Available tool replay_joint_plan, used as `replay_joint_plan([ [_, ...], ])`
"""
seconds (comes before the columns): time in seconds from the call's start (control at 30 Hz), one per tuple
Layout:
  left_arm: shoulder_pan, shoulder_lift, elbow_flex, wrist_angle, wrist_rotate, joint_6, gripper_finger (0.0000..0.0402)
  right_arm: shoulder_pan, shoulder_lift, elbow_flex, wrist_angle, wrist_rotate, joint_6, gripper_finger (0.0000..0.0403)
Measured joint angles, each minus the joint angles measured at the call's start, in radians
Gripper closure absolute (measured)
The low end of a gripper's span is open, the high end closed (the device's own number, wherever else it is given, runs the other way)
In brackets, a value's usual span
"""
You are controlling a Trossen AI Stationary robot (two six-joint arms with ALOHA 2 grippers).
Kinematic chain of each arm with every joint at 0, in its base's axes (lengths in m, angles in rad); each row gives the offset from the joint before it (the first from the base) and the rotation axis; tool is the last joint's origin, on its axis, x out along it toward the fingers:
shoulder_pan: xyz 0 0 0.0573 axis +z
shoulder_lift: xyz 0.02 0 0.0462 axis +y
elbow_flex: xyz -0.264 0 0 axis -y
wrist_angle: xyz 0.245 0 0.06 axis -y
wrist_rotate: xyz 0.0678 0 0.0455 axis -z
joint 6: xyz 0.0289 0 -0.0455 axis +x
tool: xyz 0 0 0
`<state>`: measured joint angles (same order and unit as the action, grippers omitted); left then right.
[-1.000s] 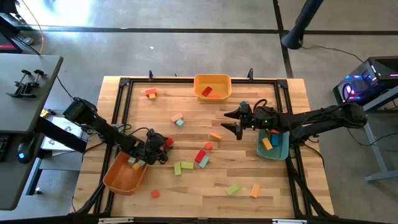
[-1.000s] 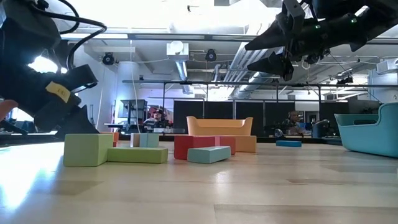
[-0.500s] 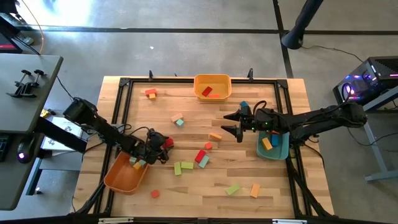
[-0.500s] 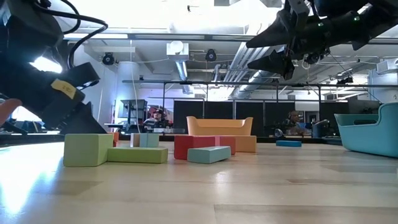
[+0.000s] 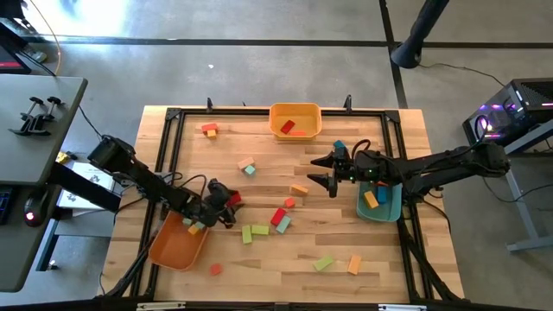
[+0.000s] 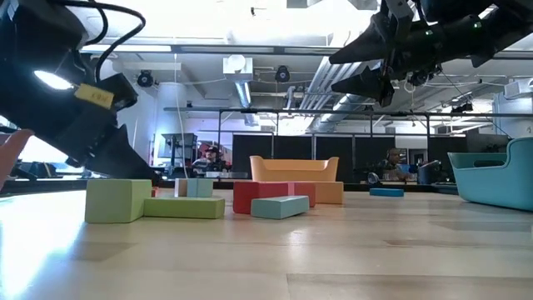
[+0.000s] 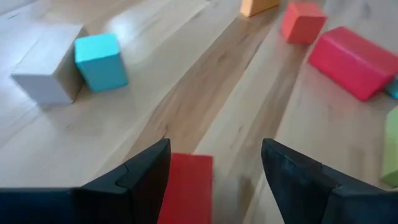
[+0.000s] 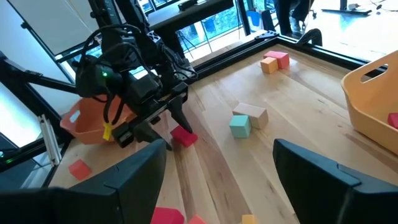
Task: Sort blocks by size
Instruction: Put the red thin rectangular block into the yellow bin
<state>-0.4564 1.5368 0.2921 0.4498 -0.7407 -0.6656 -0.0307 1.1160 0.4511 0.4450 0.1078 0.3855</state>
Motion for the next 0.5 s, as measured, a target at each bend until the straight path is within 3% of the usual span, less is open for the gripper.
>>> replay_joint_plan([
  [0.33, 0.028, 0.000, 0.041, 0.023, 0.016, 0.130, 0.0163, 0.000, 0.000, 0.000, 0.000, 0.018, 0.007, 0.0112],
  [0.5, 0.101, -0.014, 0.088, 0.007, 0.122, 0.230, 0.0163, 0.000, 0.000, 0.000, 0.000, 0.038, 0.007, 0.0112],
])
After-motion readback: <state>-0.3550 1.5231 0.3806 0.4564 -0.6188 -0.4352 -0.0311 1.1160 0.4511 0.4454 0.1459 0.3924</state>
